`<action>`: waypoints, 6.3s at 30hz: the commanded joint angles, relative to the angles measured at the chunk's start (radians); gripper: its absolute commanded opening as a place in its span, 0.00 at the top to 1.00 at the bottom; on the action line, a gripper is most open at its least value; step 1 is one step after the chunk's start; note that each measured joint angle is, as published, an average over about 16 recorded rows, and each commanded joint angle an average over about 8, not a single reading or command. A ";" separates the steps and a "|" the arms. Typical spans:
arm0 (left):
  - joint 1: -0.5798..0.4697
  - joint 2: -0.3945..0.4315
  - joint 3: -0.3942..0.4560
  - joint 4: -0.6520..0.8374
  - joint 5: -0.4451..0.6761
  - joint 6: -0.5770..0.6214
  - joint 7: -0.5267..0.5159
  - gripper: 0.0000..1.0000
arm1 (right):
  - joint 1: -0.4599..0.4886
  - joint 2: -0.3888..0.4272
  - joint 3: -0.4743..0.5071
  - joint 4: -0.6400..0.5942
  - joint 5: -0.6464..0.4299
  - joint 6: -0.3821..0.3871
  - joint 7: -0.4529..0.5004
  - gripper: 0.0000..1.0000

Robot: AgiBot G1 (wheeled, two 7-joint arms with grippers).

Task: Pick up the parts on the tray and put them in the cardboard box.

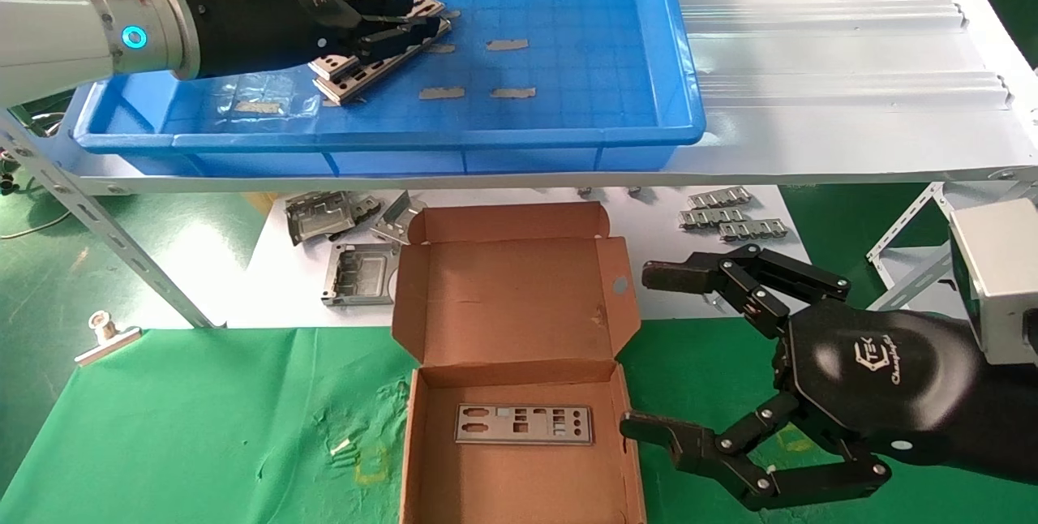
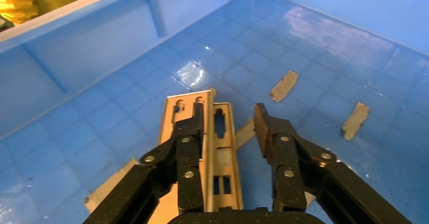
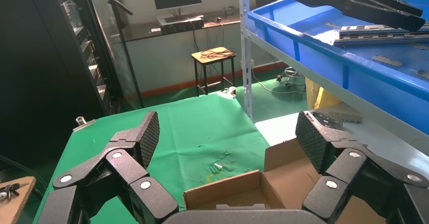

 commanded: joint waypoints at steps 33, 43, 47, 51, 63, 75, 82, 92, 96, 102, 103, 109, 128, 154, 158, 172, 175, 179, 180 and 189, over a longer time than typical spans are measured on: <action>0.032 0.028 -0.029 0.033 -0.041 -0.110 -0.074 0.00 | 0.000 0.000 0.000 0.000 0.000 0.000 0.000 0.00; 0.045 0.031 -0.032 0.027 -0.046 -0.130 -0.089 0.83 | 0.000 0.000 0.000 0.000 0.000 0.000 0.000 0.00; 0.047 0.031 -0.032 0.023 -0.047 -0.131 -0.093 1.00 | 0.000 0.000 0.000 0.000 0.000 0.000 0.000 0.00; 0.050 0.030 -0.034 0.021 -0.049 -0.130 -0.097 1.00 | 0.000 0.000 0.000 0.000 0.000 0.000 0.000 0.00; 0.058 0.028 -0.038 0.020 -0.054 -0.125 -0.112 1.00 | 0.000 0.000 0.000 0.000 0.000 0.000 0.000 0.00; 0.059 0.022 -0.037 0.013 -0.053 -0.121 -0.112 1.00 | 0.000 0.000 0.000 0.000 0.000 0.000 0.000 0.00; 0.058 0.021 -0.036 0.009 -0.051 -0.121 -0.106 1.00 | 0.000 0.000 0.000 0.000 0.000 0.000 0.000 0.00; 0.047 0.019 -0.036 0.000 -0.052 -0.114 -0.095 1.00 | 0.000 0.000 0.000 0.000 0.000 0.000 0.000 0.00; 0.042 0.016 -0.037 -0.003 -0.054 -0.106 -0.089 1.00 | 0.000 0.000 0.000 0.000 0.000 0.000 0.000 0.00; 0.030 0.000 -0.041 -0.025 -0.060 -0.023 -0.069 1.00 | 0.000 0.000 0.000 0.000 0.000 0.000 0.000 0.00; 0.028 -0.005 -0.041 -0.031 -0.061 0.010 -0.064 1.00 | 0.000 0.000 0.000 0.000 0.000 0.000 0.000 0.00; 0.030 -0.053 -0.049 -0.080 -0.082 0.295 -0.011 1.00 | 0.000 0.000 0.000 0.000 0.000 0.000 0.000 0.00; 0.326 -0.195 0.042 -0.614 -0.174 0.524 0.074 1.00 | 0.000 0.000 0.000 0.000 0.000 0.000 0.000 0.00; 0.855 -0.105 0.109 -0.856 -0.035 -0.010 0.055 0.09 | 0.000 0.000 0.000 0.000 0.000 0.000 0.000 0.00; 0.852 -0.092 0.108 -0.829 -0.032 -0.023 0.074 0.00 | 0.000 0.000 0.000 0.000 0.000 0.000 0.000 0.00; 0.825 -0.087 0.092 -0.782 -0.069 0.024 0.092 0.00 | 0.000 0.000 0.000 0.000 0.000 0.000 0.000 0.00; 0.822 -0.099 0.085 -0.793 -0.094 0.057 0.072 0.00 | 0.000 0.000 0.000 0.000 0.000 0.000 0.000 0.00; 0.822 -0.122 0.072 -0.818 -0.135 0.106 0.038 0.00 | 0.000 0.000 0.000 0.000 0.000 0.000 0.000 0.00; 0.824 -0.129 0.068 -0.827 -0.147 0.120 0.032 0.00 | 0.000 0.000 0.000 0.000 0.000 0.000 0.000 0.00; 0.860 -0.192 0.023 -0.904 -0.283 0.276 0.012 0.00 | 0.000 0.000 0.000 0.000 0.000 0.000 0.000 0.00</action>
